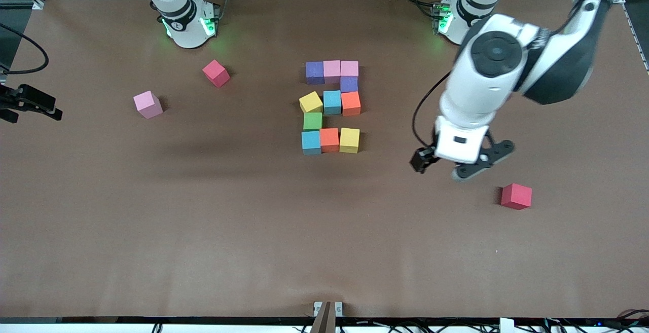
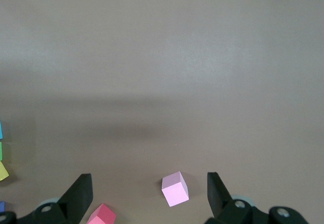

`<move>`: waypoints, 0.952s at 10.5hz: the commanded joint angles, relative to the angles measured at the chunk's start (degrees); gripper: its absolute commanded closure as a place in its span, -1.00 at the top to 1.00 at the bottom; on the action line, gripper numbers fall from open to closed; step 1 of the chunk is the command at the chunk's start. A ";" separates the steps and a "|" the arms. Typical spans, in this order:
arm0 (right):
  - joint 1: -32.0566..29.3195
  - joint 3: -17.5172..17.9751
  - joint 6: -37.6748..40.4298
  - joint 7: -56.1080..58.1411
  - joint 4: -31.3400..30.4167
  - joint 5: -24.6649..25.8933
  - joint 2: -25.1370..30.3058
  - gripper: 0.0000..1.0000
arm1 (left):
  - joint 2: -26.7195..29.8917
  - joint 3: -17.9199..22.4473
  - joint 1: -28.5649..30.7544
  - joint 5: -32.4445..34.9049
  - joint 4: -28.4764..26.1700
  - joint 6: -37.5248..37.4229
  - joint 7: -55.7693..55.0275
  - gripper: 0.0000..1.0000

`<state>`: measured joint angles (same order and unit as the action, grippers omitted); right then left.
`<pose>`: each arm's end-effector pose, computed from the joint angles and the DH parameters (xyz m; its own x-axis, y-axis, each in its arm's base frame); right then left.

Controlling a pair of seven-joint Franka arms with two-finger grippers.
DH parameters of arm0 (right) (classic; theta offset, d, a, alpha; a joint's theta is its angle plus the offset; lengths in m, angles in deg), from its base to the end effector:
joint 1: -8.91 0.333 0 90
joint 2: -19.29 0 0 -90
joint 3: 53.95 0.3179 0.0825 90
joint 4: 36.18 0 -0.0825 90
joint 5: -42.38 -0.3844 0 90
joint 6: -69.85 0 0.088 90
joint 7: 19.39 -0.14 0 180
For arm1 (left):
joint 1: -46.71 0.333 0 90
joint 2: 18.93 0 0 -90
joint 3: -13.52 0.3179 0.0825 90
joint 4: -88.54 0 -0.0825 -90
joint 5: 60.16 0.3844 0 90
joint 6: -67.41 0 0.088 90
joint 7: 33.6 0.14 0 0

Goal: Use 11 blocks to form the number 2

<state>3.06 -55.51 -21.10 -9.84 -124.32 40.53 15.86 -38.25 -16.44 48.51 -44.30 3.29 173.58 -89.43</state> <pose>0.5702 -0.0692 0.5765 0.9993 0.0368 -0.0056 0.0366 -0.9988 -0.0320 0.6166 -0.2497 0.4766 0.8949 0.4279 0.1267 0.4313 -0.9022 0.0005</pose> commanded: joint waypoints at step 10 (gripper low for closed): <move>-0.74 0.51 -0.72 0.11 0.26 -0.26 0.26 1.00 | 16.22 23.72 2.06 -15.50 -1.50 -15.88 52.36 1.00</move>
<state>3.05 -55.43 -21.65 -9.84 -124.31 40.53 15.84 -26.00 6.39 50.09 -58.53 3.29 160.66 -42.73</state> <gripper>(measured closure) 0.000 0.000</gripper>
